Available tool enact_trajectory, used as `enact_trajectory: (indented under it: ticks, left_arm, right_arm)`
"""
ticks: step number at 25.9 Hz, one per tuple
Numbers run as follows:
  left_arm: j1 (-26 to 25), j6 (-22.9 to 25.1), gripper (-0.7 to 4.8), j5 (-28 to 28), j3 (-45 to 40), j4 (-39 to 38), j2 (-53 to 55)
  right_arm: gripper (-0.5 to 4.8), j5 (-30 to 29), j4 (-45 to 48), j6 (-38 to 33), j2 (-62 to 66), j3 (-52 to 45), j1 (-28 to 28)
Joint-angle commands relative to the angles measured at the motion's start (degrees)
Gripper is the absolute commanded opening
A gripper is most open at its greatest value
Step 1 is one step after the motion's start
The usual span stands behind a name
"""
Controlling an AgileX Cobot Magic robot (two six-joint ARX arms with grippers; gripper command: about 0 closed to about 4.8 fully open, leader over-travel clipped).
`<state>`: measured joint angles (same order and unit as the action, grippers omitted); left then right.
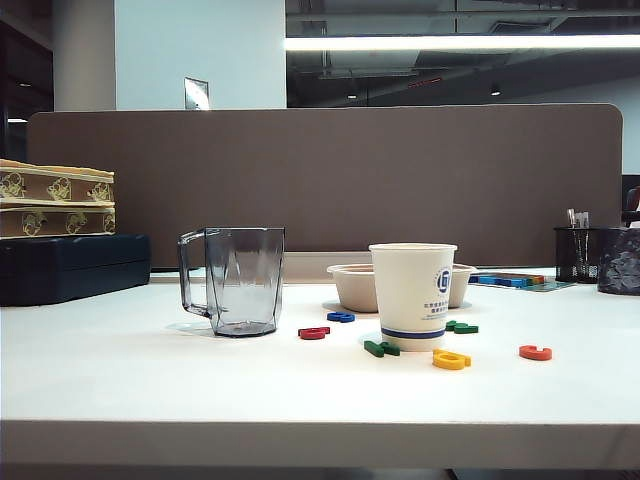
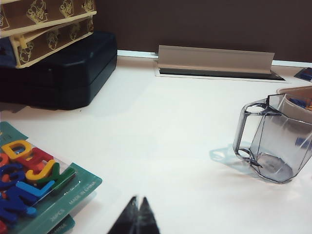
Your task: Pick up the letter "c" and put it in the paper cup.
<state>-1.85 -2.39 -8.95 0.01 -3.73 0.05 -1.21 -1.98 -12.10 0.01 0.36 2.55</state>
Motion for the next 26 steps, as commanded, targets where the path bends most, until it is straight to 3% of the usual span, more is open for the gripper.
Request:
enact_trajectory:
  ticks: [1,15,26]
  left_arm:
    - [-0.02,0.00,-0.05,-0.09,0.28,0.57,0.02]
    - [0.00,-1.29,-0.05,-1.38,0.74,3.91,0.02]
    - [0.00,-2.82,-0.05,-3.45,6.91,6.38,0.02]
  right_arm:
    - [-0.06,0.02,0.96,0.07,-0.02,-0.39,-0.04]
    - [-0.03,-0.35,2.82,-1.88,-0.02,-0.15,-0.07]
    - [0.38,-0.42,1.84,-1.86,0.17,7.06,-0.07]
